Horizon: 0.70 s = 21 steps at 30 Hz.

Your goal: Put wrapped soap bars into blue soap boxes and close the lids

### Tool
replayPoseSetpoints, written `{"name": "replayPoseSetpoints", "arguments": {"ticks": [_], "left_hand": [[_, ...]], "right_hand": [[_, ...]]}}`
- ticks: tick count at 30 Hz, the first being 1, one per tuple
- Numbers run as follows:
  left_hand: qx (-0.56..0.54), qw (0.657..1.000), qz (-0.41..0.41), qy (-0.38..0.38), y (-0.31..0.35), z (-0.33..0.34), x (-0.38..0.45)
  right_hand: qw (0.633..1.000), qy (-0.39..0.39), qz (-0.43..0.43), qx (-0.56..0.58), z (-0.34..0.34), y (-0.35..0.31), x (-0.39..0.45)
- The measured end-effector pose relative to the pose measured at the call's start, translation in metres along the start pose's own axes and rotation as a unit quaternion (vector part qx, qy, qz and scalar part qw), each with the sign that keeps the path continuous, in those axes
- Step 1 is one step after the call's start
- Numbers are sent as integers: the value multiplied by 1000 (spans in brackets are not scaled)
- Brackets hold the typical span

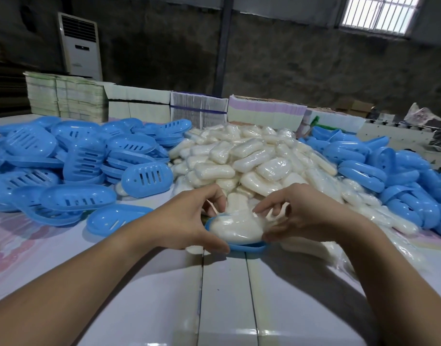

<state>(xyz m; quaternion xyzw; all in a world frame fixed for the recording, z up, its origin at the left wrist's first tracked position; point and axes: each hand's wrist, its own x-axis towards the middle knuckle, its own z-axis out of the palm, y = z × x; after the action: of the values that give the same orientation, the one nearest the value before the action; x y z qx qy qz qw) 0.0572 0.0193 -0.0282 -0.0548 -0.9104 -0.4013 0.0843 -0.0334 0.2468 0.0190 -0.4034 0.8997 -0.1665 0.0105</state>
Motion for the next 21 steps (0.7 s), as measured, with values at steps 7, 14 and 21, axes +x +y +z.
{"name": "replayPoseSetpoints", "arguments": {"ticks": [7,14,21], "left_hand": [[4,1000,20,-5,0,-2,1],[-1,1000,21,-15,-3,-1,1],[-14,999,34,-31,-5,2,4]], "right_hand": [[999,4,-33,-3,8,-5,4],[997,-20,-73,-5,7,-1,3],[998,-10,-66,-9,9,-2,4]]}}
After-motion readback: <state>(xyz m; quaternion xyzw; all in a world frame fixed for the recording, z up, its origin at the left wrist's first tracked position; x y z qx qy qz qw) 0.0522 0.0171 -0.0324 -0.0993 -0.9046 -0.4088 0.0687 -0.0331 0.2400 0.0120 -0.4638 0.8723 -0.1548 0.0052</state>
